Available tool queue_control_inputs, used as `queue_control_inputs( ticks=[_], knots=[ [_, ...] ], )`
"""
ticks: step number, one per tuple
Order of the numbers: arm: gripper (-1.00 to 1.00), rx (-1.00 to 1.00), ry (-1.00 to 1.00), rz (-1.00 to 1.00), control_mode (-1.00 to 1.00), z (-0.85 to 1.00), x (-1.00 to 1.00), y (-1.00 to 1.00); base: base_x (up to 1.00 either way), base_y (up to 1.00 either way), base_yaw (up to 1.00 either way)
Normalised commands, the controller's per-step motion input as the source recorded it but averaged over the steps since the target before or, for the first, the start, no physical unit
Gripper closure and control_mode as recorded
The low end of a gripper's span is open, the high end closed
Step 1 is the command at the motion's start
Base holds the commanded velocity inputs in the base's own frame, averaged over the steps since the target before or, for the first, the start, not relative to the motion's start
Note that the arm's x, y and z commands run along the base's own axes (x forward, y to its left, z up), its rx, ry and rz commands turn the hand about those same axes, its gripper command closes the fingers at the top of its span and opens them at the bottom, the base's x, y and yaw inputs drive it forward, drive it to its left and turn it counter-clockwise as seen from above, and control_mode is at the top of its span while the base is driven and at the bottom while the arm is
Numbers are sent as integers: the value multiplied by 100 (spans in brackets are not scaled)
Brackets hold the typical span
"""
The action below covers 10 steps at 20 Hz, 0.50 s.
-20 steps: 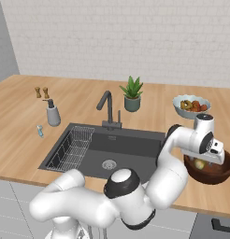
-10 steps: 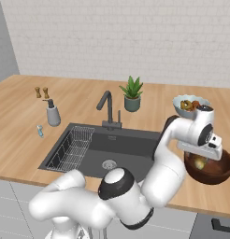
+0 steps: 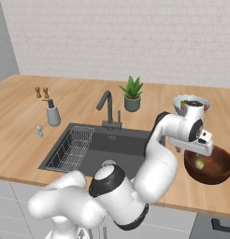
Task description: Pick the cucumber from the sink and place it in the bowl. Then pick the bowl and place it in the microwave. Then close the microwave door and press the start button.
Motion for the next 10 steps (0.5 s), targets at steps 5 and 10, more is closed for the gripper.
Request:
queue_control_inputs(
  ticks=[5, 10],
  knots=[
    [-100, 2, 0, 0, -100, -14, 31, 24, 0, 0, 0],
    [-100, 0, 0, 2, -100, -8, 38, -4, 0, 0, 0]
  ],
)
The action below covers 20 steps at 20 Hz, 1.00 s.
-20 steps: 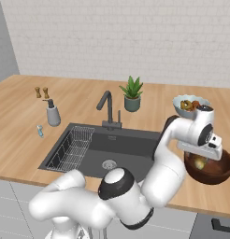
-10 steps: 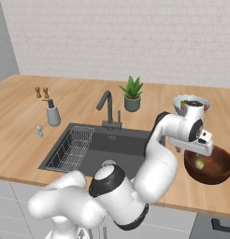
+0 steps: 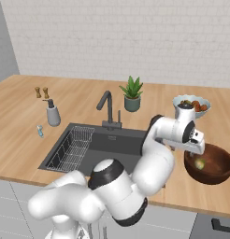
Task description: Pick the cucumber from the sink and place it in the bowl. Then pick the bowl and place it in the microwave. Then close the microwave door and press the start button.
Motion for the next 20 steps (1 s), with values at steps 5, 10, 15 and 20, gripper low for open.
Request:
queue_control_inputs(
  ticks=[5, 10, 15, 20],
  knots=[
    [-100, 0, 1, 7, -100, -3, 24, -26, 0, 0, 0],
    [-100, 0, 1, 6, -100, -17, 15, -17, 0, 0, 0],
    [-100, 0, 1, 5, -100, -28, 13, -1, 0, 0, 0],
    [-100, 0, 2, 3, -100, -32, 5, 0, 0, 0, 0]
  ],
)
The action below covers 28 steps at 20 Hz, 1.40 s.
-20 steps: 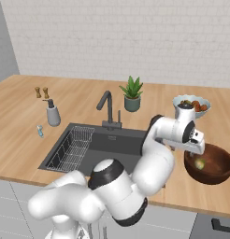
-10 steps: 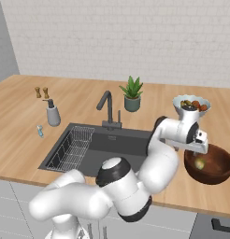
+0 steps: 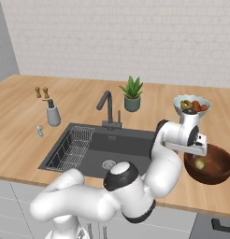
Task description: Pick the cucumber from the sink and place it in the bowl. Then pick the bowl and place it in the microwave. Then close the microwave door and press the start button.
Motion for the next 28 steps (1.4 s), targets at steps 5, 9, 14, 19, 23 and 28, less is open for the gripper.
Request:
queue_control_inputs(
  ticks=[5, 9, 14, 19, 23, 28],
  knots=[
    [100, 0, 5, 2, -100, -31, 0, 0, 0, 0, 0],
    [100, 0, 6, 0, -100, -6, 0, 0, 0, 0, 0],
    [100, 0, 2, 0, -100, 0, 0, -2, 0, 0, 0],
    [100, 0, 0, 0, -100, 0, -6, 0, 0, 0, 0],
    [100, -1, -11, 8, -100, 45, -34, 15, 0, 0, 0],
    [100, -5, -13, 32, -100, 72, -70, 21, 0, 0, 0]
  ],
)
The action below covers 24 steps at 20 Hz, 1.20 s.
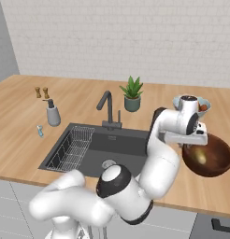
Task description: Pick the cucumber from the sink and place it in the bowl. Then pick the bowl and place it in the microwave. Then close the microwave door and press the start button.
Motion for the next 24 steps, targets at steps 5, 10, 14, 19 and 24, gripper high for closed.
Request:
queue_control_inputs(
  ticks=[5, 10, 14, 19, 24],
  knots=[
    [100, -6, 1, 48, -100, 70, -49, 42, 0, 0, 0],
    [100, -6, 11, 64, -100, 77, -32, 60, 0, 0, 0],
    [100, -5, 11, 70, -100, 70, -40, 72, 0, 0, 0],
    [100, 0, 1, 61, -100, 65, -43, 61, 0, 0, 0],
    [100, 1, -6, 43, -100, 51, -46, 70, 0, 0, 0]
  ],
)
